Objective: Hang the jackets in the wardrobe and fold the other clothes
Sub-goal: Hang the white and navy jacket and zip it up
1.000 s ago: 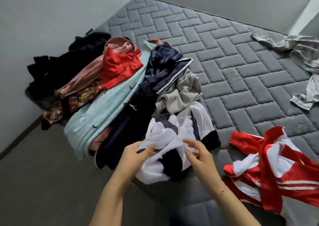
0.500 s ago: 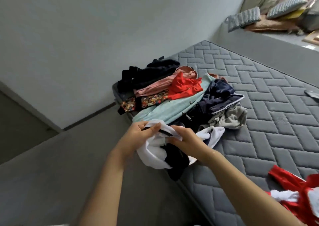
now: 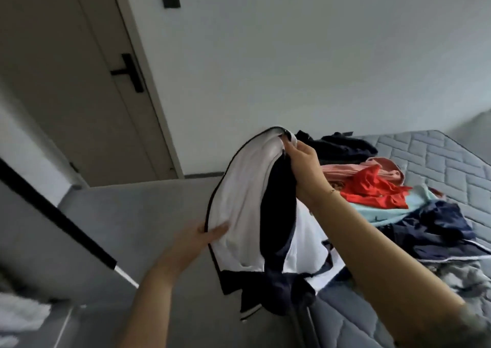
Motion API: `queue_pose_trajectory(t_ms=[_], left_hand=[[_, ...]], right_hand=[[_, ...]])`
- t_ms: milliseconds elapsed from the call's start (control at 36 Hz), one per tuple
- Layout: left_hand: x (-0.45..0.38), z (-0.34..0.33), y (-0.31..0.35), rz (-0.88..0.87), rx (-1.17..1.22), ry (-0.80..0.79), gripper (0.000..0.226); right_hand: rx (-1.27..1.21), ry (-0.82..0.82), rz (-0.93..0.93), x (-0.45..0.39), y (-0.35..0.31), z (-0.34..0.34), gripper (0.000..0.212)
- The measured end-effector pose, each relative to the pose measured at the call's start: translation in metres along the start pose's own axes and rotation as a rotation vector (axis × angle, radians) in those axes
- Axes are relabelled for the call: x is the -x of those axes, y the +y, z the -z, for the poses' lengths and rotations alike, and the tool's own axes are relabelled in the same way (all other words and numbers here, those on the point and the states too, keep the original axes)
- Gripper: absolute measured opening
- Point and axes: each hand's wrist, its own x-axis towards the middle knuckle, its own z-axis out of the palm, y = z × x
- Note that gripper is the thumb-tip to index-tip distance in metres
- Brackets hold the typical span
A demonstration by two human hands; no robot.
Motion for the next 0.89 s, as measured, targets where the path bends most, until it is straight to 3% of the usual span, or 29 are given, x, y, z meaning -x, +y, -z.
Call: queue_pose_trajectory(t_ms=[83,139,278,389,611,694,778,889], left_hand=[[0.023,0.009,-0.014,0.005,0.092,-0.013,0.050],[0.036,0.013,-0.020,-0.023,0.208,0.127,0.060],[0.067,0.045,-0.017,-0.143,0.485,0.650,0.014],[0.108,0.083,-0.011,-0.185,0.522,0.955,0.009],[0.173,0.109,-0.020,-0.124,0.430,1.192,0.016],[0.188,0.118,-0.025,-0.151,0.506,1.189,0.025],[0.202,0.131,-0.028,-0.215,0.545,1.261,0.030],[0.219,0.156,-0.041,-0.176,0.504,1.265,0.027]], right_hand=[[-0.036,-0.020,-0.109,-0.010,0.002,-0.018,0.021],[-0.060,-0.071,-0.143,-0.014,0.004,-0.032,0.021],[0.023,-0.289,-0.103,-0.013,0.014,-0.067,0.017],[0.276,-0.478,0.022,-0.008,0.029,-0.089,0.028],[0.513,-0.707,0.076,0.007,0.072,-0.127,0.026],[0.568,-0.784,0.115,0.007,0.083,-0.141,0.037],[0.638,-0.800,0.196,0.001,0.087,-0.157,0.035],[0.631,-0.824,0.194,-0.001,0.087,-0.196,0.034]])
